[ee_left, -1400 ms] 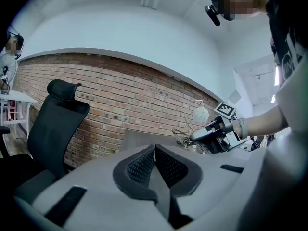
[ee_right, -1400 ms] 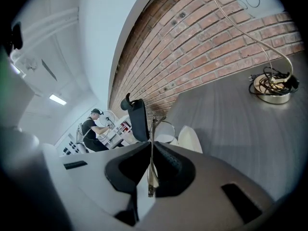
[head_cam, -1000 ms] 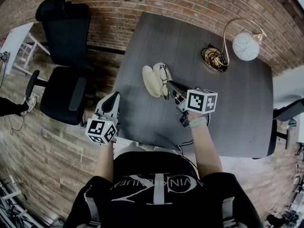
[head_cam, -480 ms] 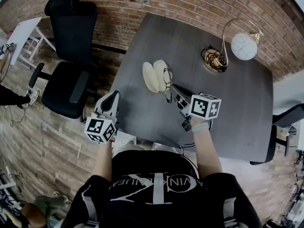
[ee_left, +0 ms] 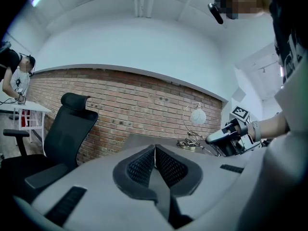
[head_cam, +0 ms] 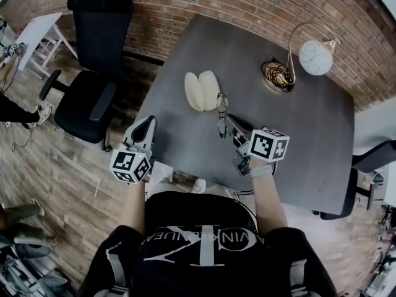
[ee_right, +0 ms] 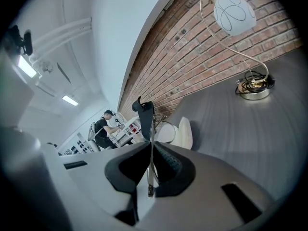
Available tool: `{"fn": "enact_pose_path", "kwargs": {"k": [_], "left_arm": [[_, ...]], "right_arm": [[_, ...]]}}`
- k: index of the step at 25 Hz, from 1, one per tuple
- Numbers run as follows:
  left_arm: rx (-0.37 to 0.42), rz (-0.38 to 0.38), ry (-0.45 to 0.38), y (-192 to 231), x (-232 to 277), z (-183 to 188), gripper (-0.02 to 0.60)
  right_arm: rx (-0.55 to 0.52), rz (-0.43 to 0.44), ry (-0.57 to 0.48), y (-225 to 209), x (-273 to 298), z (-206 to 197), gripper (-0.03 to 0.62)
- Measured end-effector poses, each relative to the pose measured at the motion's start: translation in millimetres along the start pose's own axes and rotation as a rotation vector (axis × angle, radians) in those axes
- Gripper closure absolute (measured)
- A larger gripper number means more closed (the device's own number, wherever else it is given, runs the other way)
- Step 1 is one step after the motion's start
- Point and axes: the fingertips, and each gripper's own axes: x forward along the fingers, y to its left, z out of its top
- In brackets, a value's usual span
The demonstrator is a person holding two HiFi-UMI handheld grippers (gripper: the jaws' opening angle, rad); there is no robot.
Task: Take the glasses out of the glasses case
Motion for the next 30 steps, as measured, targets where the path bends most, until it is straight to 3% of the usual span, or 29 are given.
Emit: {"fn": "enact_pose_path", "kwargs": {"k": [30], "left_arm": [[0.045,0.045,-0.060,-25.7,-21.4,16.7,0.561]], "right_arm": [[-0.042,0.024,-0.034,2.6,-39.6,-17.8,0.559]]}}
